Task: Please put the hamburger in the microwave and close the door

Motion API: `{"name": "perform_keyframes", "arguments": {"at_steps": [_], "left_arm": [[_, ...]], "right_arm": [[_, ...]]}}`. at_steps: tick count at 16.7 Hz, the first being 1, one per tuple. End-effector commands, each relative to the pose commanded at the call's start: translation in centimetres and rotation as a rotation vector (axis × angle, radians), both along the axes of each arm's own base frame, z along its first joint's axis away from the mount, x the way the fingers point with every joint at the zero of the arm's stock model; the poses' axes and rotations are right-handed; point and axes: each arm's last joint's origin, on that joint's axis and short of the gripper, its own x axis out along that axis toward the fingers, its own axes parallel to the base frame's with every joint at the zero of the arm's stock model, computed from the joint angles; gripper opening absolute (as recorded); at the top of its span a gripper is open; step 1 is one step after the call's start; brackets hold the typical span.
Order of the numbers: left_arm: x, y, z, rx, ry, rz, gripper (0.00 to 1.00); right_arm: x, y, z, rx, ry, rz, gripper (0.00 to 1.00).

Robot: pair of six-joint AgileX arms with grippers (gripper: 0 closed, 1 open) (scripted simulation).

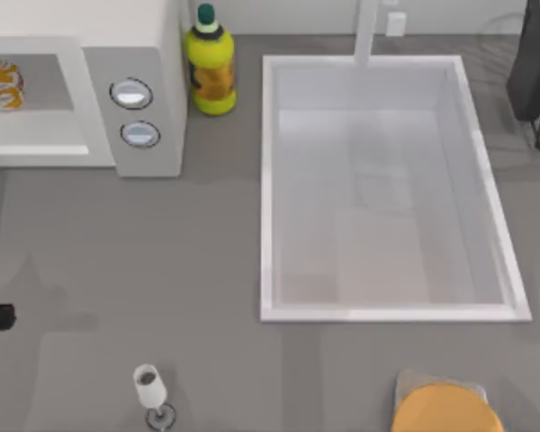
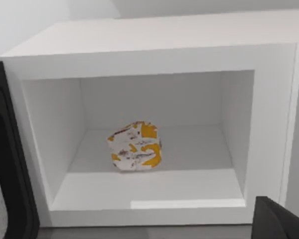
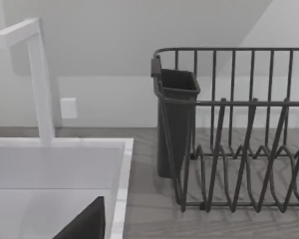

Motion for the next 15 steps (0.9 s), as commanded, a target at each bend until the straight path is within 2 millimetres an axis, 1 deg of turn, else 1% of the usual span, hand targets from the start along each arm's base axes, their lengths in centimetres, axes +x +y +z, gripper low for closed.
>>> {"name": "perform_keyframes", "arguments": {"at_steps": [2, 4, 5, 7, 9, 10, 12, 15], "left_arm": [[0.5, 1.0, 2.0, 0.080, 0.044, 0.041, 0.00], [1.3, 2.6, 4.8, 0.169, 0.112, 0.101, 0.00], [1.9, 3.8, 6.4, 0.211, 0.156, 0.137, 0.00], [3.2, 6.8, 9.3, 0.273, 0.265, 0.198, 0.00], [4.6, 10.4, 11.1, 0.293, 0.395, 0.220, 0.00], [5.2, 12.3, 11.5, 0.286, 0.461, 0.216, 0.00], [6.2, 16.3, 11.6, 0.244, 0.578, 0.187, 0.00], [6.9, 22.2, 10.6, 0.131, 0.698, 0.126, 0.00]], "right_arm": [[0.0, 0.0, 0.0, 0.000, 0.000, 0.000, 1.00], [0.0, 0.0, 0.0, 0.000, 0.000, 0.000, 1.00], [0.0, 0.0, 0.0, 0.000, 0.000, 0.000, 1.00], [0.0, 0.0, 0.0, 0.000, 0.000, 0.000, 1.00], [0.0, 0.0, 0.0, 0.000, 0.000, 0.000, 1.00], [0.0, 0.0, 0.0, 0.000, 0.000, 0.000, 1.00], [0.0, 0.0, 0.0, 0.000, 0.000, 0.000, 1.00], [0.0, 0.0, 0.0, 0.000, 0.000, 0.000, 1.00]]}}
